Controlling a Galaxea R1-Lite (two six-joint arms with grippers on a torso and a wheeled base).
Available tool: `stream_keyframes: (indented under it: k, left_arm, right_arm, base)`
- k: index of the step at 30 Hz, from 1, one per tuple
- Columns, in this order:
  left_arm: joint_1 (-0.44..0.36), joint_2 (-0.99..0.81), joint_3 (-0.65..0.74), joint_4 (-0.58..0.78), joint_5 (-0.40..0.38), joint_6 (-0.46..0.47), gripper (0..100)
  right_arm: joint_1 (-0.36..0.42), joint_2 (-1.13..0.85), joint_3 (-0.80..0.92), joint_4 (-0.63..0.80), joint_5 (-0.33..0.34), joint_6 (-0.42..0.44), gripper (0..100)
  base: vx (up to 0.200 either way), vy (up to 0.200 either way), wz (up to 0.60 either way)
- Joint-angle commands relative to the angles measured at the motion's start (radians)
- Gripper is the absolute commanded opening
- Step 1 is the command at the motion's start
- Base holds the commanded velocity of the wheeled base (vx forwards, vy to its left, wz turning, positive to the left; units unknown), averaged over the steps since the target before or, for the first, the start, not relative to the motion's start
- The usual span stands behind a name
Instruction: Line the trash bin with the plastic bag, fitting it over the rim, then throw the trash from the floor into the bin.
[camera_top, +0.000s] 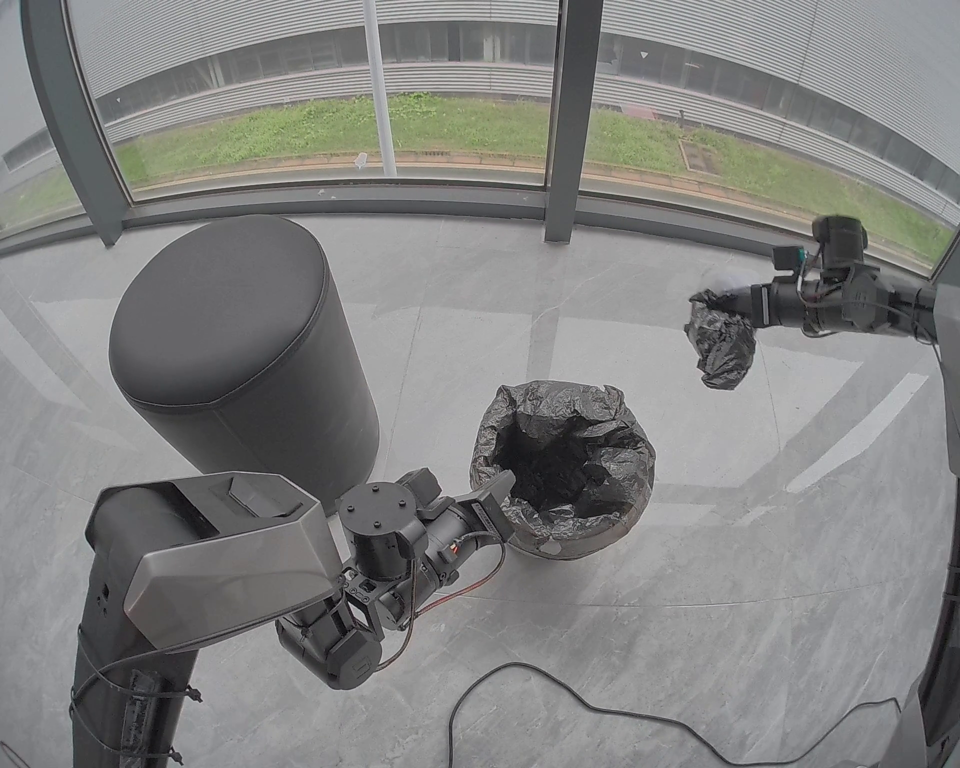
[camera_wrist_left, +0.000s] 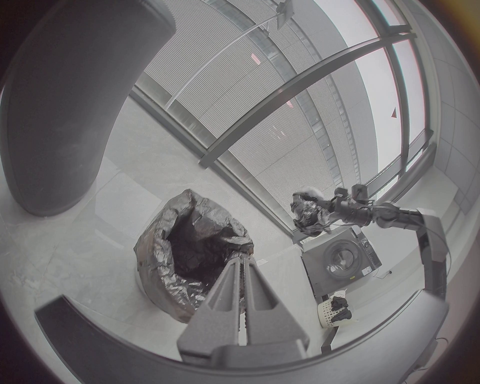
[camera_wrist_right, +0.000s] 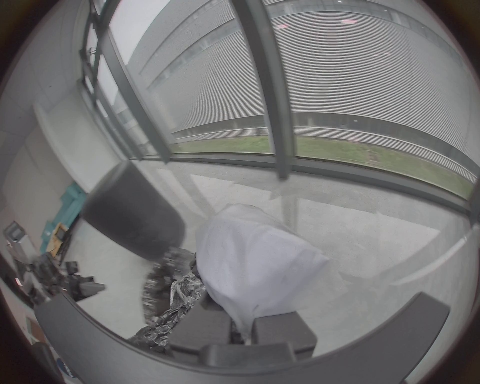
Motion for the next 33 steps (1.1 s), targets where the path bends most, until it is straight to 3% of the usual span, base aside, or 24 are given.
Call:
stream_keyframes:
  k: [1,7,17,25,33]
  left_arm:
    - [0.003,-0.074,-0.002,0.001,0.007,0.008,0]
    - [0.060,-0.093,-0.022,-0.001,0.001,0.126,0]
    - [0.204,-0.223,-0.010,0.001,-0.004,0.131,0]
    - [0.328,-0.306,0.019,0.001,-0.015,0.130,0]
    - [0.371,-0.347,0.092,0.001,-0.021,0.130,0]
  right_arm:
    - [0.203,-0.193,0.000,0.138,-0.007,0.004,0]
    - [0.338,-0.032,0.000,0.164,-0.076,0.003,0]
    - [0.354,0.216,0.000,0.109,-0.079,-0.014,0]
    - [0.383,0.295,0.000,0.057,-0.086,-0.048,0]
    - [0.361,0.348,0.000,-0.040,-0.090,-0.123,0]
  base:
    - [0.000,0.000,0.00]
    - [0.000,0.000,0.00]
    - [0.000,0.000,0.00]
    - [0.000,0.000,0.00]
    - [0.000,0.000,0.00]
